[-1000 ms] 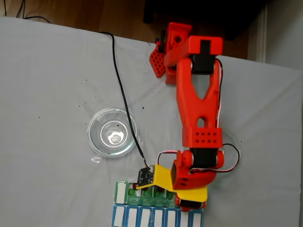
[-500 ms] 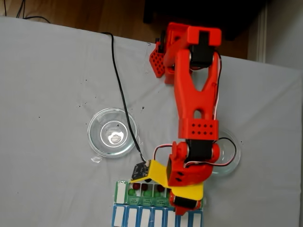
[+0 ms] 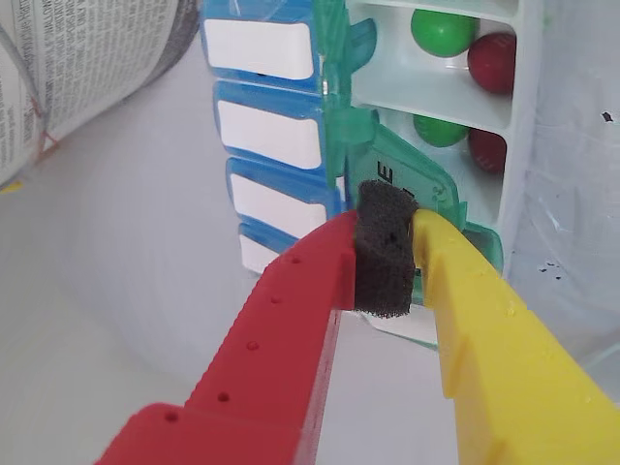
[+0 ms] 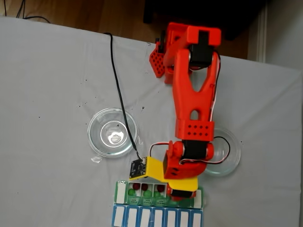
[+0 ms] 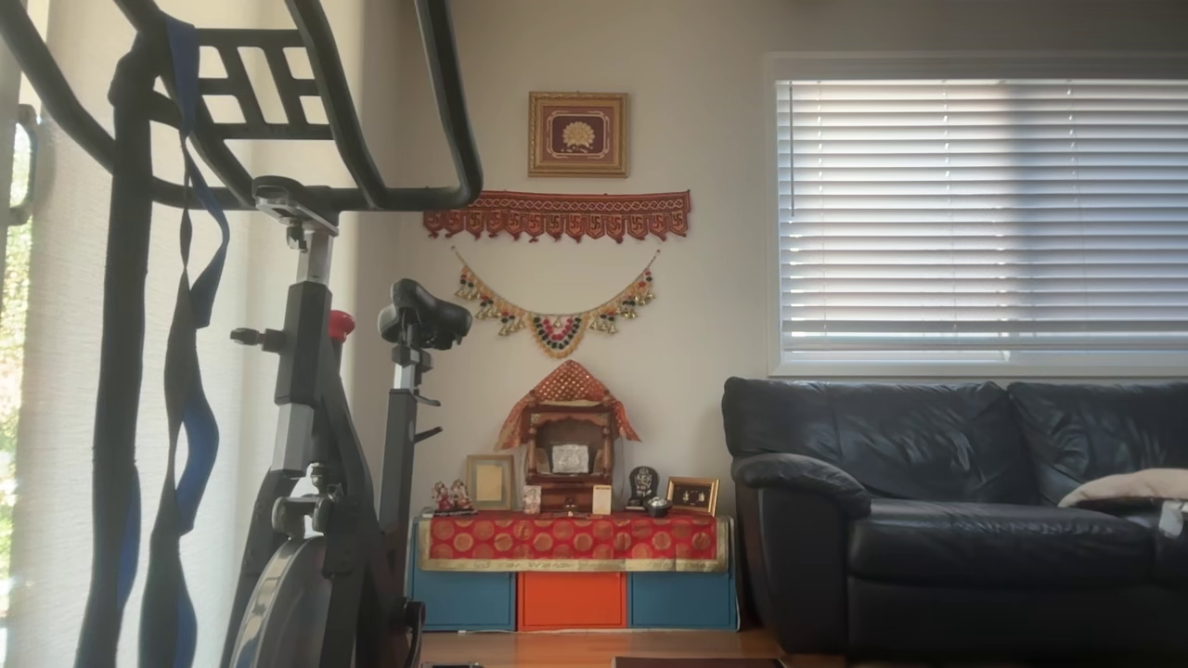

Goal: Sort medicines into box.

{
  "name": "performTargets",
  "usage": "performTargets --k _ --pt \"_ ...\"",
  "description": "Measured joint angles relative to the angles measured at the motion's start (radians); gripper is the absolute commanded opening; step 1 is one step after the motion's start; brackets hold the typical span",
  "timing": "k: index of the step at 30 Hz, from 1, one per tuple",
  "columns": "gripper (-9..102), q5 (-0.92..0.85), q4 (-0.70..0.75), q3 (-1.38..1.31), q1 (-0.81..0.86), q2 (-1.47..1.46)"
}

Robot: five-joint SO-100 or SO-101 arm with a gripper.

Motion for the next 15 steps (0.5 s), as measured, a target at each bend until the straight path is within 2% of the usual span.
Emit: performTargets --k 6,15 --pt "1 -0.021 0.011 0.000 0.000 -0.023" --pt "2 -0.066 0.118 -0.052 0.000 -0.152"
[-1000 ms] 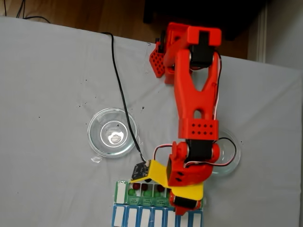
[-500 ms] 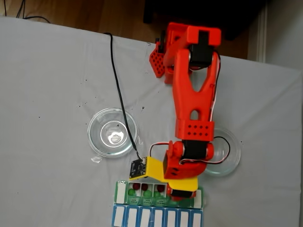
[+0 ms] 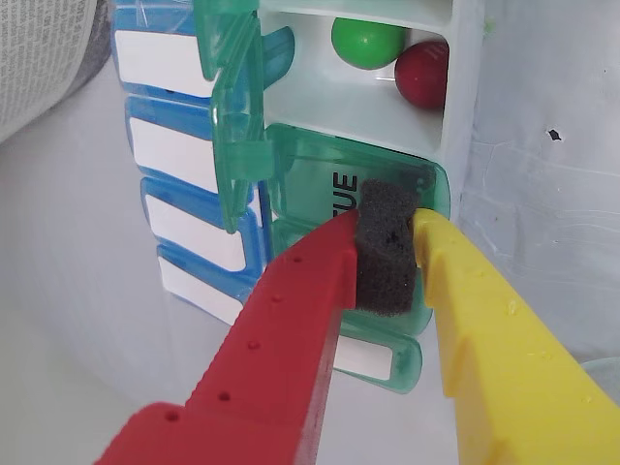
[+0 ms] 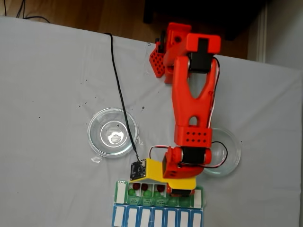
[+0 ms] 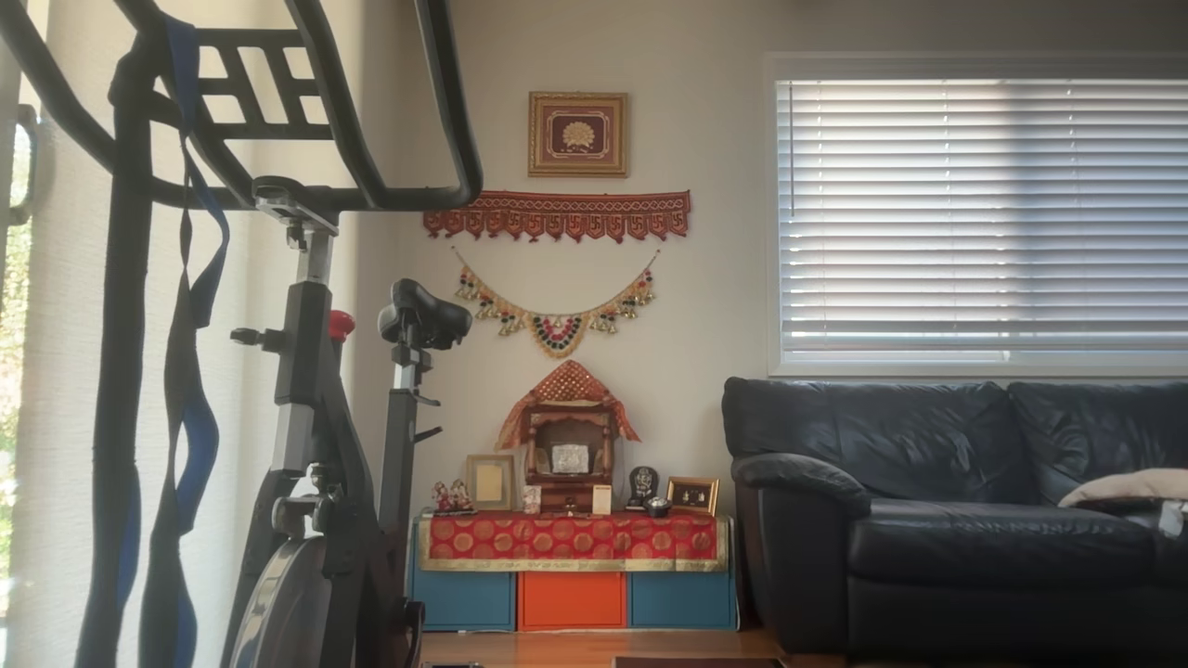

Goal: Sort medicines into box.

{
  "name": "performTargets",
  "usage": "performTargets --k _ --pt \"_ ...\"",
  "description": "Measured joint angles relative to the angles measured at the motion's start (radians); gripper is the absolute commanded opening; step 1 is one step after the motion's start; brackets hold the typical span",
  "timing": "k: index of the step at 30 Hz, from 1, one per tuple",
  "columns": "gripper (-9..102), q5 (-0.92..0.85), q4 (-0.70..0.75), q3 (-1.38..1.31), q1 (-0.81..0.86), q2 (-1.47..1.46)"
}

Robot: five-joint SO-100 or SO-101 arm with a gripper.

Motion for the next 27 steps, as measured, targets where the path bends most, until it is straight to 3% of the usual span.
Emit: performTargets --k 9,17,27 --pt "2 0.002 0.021 -0.025 0.000 0.009" --pt "1 0.124 -0.195 0.239 0.000 0.301" --pt "1 0.268 -0.485 0.301 0.074 0.413"
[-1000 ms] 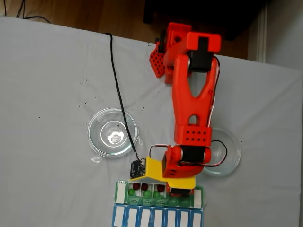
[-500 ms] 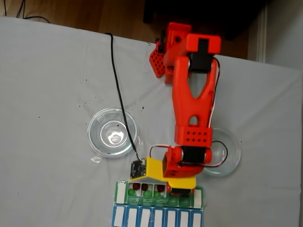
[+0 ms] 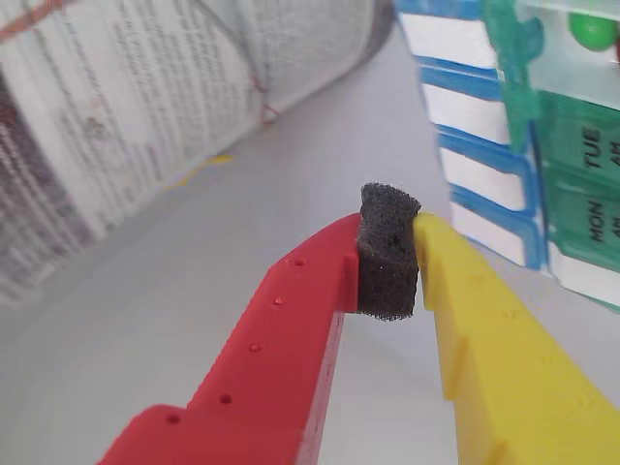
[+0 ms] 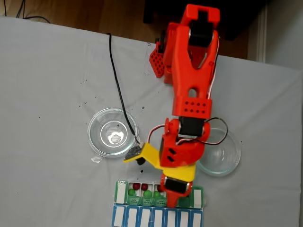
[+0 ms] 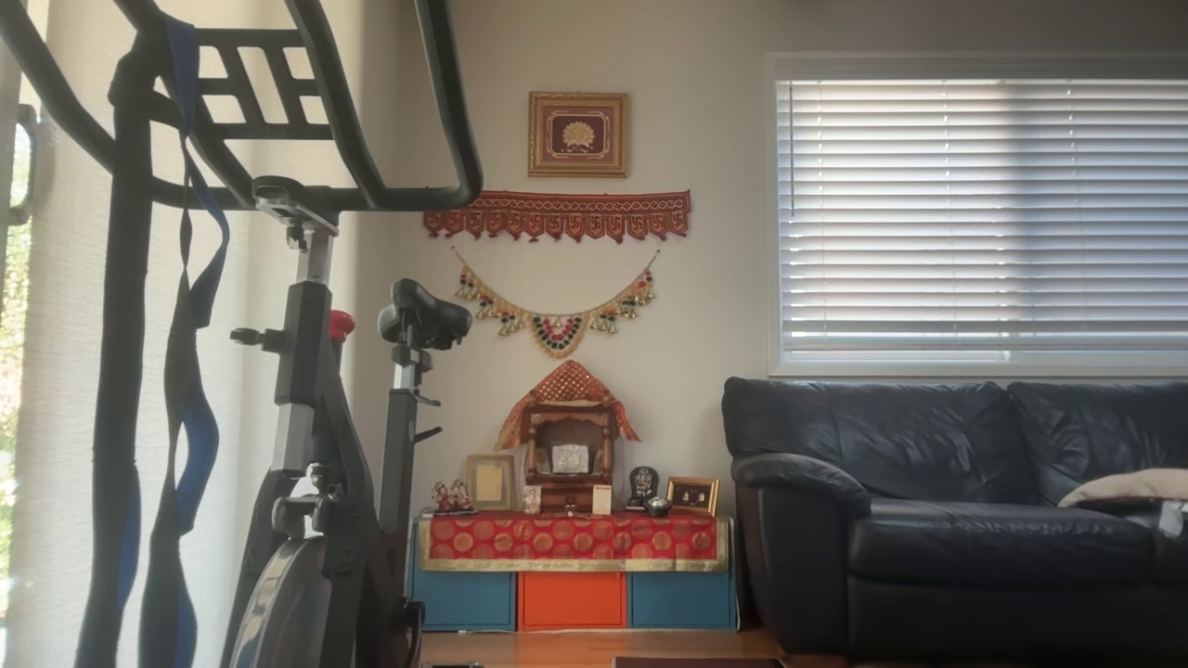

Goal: Sort medicines into box.

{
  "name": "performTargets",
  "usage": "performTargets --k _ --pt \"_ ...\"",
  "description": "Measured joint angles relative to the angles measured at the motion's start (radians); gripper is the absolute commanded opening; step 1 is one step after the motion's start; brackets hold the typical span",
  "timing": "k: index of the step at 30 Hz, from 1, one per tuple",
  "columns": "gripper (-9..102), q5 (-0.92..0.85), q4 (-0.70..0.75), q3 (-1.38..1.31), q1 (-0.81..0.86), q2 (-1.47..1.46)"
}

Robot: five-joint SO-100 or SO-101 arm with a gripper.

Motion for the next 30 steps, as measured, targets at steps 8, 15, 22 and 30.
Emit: performTargets --k 8,15,22,30 --pt "1 -0.040 -0.037 0.000 0.021 -0.035" --pt "1 -0.095 -0.003 -0.005 0.020 -0.123" --pt "1 -0.146 0.155 -0.103 0.017 -0.204" --pt "1 -0.167 0.333 -0.225 0.014 -0.321"
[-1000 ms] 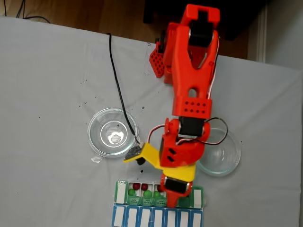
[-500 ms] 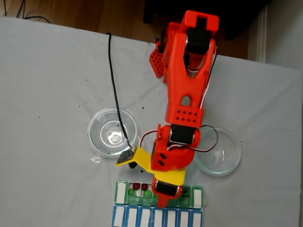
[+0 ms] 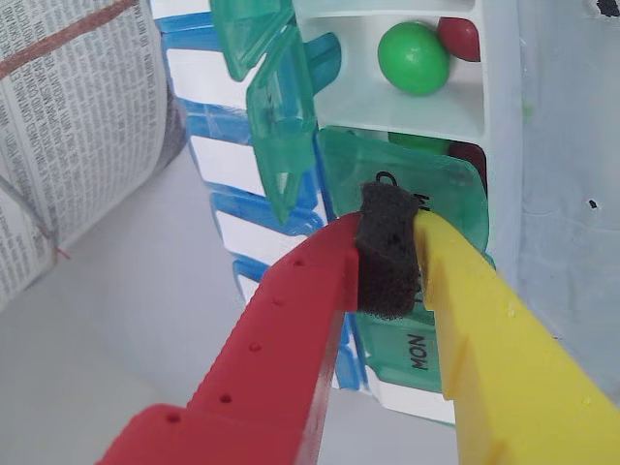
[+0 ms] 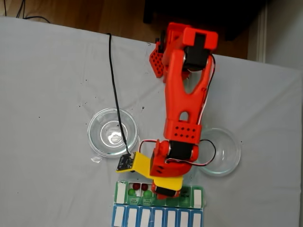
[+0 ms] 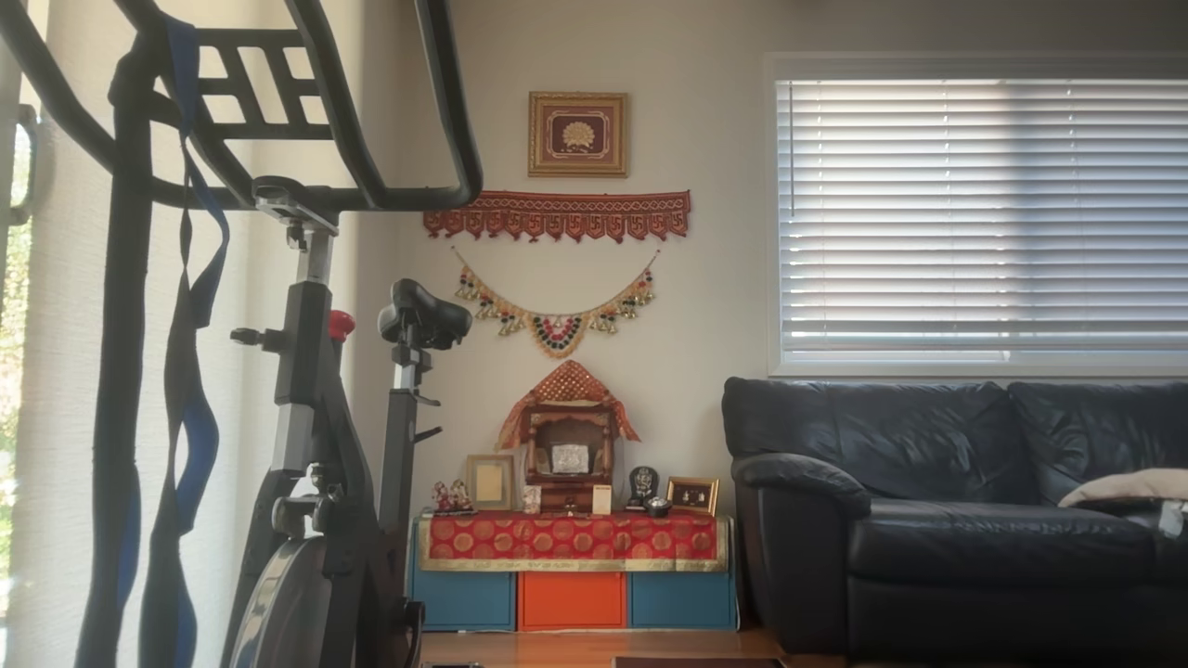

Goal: Sort medicines into box.

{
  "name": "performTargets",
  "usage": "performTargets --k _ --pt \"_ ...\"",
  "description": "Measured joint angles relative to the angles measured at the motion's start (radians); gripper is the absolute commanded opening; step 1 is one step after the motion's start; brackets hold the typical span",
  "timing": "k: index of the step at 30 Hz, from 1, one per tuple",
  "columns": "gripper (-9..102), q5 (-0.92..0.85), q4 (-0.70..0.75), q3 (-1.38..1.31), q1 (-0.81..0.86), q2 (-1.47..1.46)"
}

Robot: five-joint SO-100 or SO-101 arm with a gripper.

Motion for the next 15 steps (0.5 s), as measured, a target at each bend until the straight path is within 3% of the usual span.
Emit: performTargets --k 9,15 --pt "1 0.048 0.117 -0.147 0.000 -0.155" --pt "2 0.046 0.118 -0.163 0.000 -0.152"
